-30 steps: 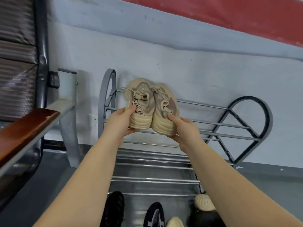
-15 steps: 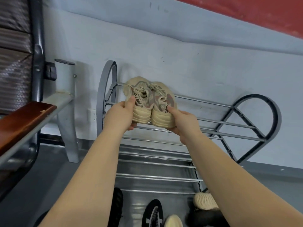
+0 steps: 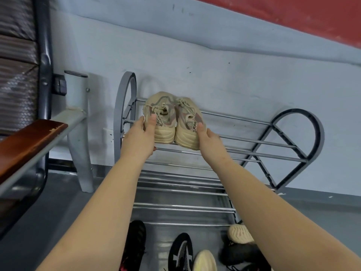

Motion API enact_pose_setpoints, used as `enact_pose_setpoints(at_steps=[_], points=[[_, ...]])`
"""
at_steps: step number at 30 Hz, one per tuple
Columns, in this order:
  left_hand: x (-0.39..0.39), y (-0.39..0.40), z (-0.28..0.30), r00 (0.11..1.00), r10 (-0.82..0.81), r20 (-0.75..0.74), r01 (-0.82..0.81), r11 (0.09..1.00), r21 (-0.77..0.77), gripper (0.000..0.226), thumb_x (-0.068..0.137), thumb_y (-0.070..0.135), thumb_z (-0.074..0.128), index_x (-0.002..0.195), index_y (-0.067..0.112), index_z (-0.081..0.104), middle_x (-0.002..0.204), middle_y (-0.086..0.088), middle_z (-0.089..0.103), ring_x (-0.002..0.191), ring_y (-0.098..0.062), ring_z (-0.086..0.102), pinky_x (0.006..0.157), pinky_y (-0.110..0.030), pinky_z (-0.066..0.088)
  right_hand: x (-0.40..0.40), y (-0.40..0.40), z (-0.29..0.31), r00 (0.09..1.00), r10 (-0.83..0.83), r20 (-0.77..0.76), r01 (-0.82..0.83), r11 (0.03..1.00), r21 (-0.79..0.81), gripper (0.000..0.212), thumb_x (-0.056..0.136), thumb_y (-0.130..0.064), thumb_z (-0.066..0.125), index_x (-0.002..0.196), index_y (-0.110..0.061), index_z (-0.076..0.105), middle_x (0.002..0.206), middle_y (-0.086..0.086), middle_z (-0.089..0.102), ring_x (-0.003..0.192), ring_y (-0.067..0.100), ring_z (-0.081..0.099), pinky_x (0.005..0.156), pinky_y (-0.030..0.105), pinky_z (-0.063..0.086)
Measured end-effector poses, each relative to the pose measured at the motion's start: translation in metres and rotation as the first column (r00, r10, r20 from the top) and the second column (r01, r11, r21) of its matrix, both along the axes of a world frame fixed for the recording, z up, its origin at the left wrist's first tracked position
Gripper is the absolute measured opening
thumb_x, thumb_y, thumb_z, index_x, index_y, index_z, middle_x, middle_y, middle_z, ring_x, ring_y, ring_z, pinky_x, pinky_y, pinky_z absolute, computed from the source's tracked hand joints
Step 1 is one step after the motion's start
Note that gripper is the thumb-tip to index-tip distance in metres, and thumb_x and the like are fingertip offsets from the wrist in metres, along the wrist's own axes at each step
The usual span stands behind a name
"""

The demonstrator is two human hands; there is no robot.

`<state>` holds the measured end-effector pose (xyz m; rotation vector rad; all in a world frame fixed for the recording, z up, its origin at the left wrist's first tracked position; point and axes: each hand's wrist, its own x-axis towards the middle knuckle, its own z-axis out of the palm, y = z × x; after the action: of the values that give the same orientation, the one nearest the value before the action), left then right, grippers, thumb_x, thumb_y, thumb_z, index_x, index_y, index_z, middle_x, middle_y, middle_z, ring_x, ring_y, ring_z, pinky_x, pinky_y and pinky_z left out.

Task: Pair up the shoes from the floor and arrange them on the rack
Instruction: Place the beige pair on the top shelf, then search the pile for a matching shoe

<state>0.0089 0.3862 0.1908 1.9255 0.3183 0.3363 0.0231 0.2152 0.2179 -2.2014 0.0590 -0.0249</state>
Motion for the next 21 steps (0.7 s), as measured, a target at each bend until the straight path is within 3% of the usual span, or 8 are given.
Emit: enact_pose_setpoints(at_steps=[2,3,5,9,13,16,19,21], points=[[-0.006,0.000,0.001,0.999,-0.005,-0.037,0.008,0.996,0.088,0.100,0.067,0.090,0.016,0.147,0.029,0.026,0.147,-0.003,0.040,0.119,-0.029,0.056,0.095,-0.048,0.049,-0.010,-0.003,-0.005,0.999,0.019,0.027,-0.018,0.999,-0.030,0.068,0.097,-0.056,0.028,0.150,-0.013,0.023,0.156,0.010,0.023,0.141,0.024,0.027,0.112,0.036,0.024],[-0.012,-0.002,0.003,0.999,-0.003,-0.053,0.011,0.987,0.162,0.095,0.073,0.085,0.018,0.149,0.027,0.019,0.154,-0.004,0.028,0.131,-0.030,0.044,0.105,-0.050,0.040,-0.016,-0.005,-0.008,0.998,0.029,0.061,-0.025,0.998,-0.065,0.070,0.096,-0.055,0.030,0.152,-0.015,0.015,0.159,0.008,0.014,0.146,0.022,0.017,0.115,0.035,0.018],[-0.026,-0.009,0.005,0.998,-0.015,-0.068,0.037,0.942,0.335,0.080,0.086,0.071,0.022,0.151,0.026,0.007,0.160,-0.005,0.005,0.142,-0.029,0.026,0.111,-0.045,0.031,-0.029,-0.011,-0.018,0.987,0.057,0.148,-0.032,0.985,-0.168,0.071,0.096,-0.053,0.033,0.153,-0.018,0.009,0.160,0.006,0.005,0.148,0.019,0.007,0.117,0.034,0.014],[-0.057,-0.037,0.001,0.994,-0.078,-0.073,0.105,0.824,0.556,0.084,0.087,0.067,0.026,0.150,0.026,-0.012,0.157,-0.006,-0.022,0.147,-0.031,0.000,0.116,-0.051,0.015,-0.055,-0.031,-0.045,0.948,0.148,0.283,-0.027,0.921,-0.389,0.071,0.095,-0.052,0.038,0.152,-0.026,0.004,0.161,0.000,-0.005,0.148,0.017,0.003,0.117,0.032,0.014],[-0.071,-0.067,-0.021,0.985,-0.111,-0.129,0.170,0.635,0.753,0.087,0.088,0.068,0.023,0.148,0.020,-0.019,0.154,-0.011,-0.029,0.143,-0.033,-0.023,0.112,-0.057,-0.010,-0.080,-0.058,-0.078,0.940,0.227,0.253,-0.067,0.853,-0.518,0.072,0.096,-0.051,0.038,0.152,-0.025,0.002,0.161,0.002,-0.008,0.148,0.019,-0.001,0.118,0.032,0.011],[-0.082,-0.089,-0.043,0.954,-0.249,-0.164,0.269,0.480,0.835,0.085,0.091,0.064,0.023,0.146,0.018,-0.023,0.152,-0.011,-0.033,0.140,-0.030,-0.030,0.112,-0.050,-0.018,-0.097,-0.081,-0.104,0.960,0.230,0.160,-0.094,0.803,-0.588,0.075,0.094,-0.057,0.034,0.153,-0.024,0.001,0.161,0.004,-0.007,0.149,0.021,-0.001,0.118,0.034,0.013],[-0.093,-0.108,-0.071,0.884,-0.363,-0.295,0.411,0.300,0.861,0.083,0.092,0.062,0.023,0.146,0.019,-0.024,0.152,-0.010,-0.034,0.141,-0.029,-0.029,0.113,-0.046,-0.019,-0.115,-0.104,-0.132,0.971,0.223,0.088,-0.120,0.768,-0.629,0.080,0.086,-0.068,0.020,0.152,-0.026,0.000,0.161,0.003,-0.008,0.149,0.021,-0.001,0.117,0.035,0.017],[-0.098,-0.115,-0.090,0.827,-0.403,-0.392,0.490,0.175,0.854,0.082,0.093,0.062,0.024,0.146,0.021,-0.023,0.153,-0.009,-0.031,0.142,-0.028,-0.027,0.114,-0.045,-0.018,-0.127,-0.121,-0.154,0.978,0.209,0.021,-0.148,0.757,-0.636,0.076,0.091,-0.063,0.026,0.152,-0.027,-0.003,0.160,0.002,-0.011,0.149,0.021,-0.003,0.118,0.035,0.016]])
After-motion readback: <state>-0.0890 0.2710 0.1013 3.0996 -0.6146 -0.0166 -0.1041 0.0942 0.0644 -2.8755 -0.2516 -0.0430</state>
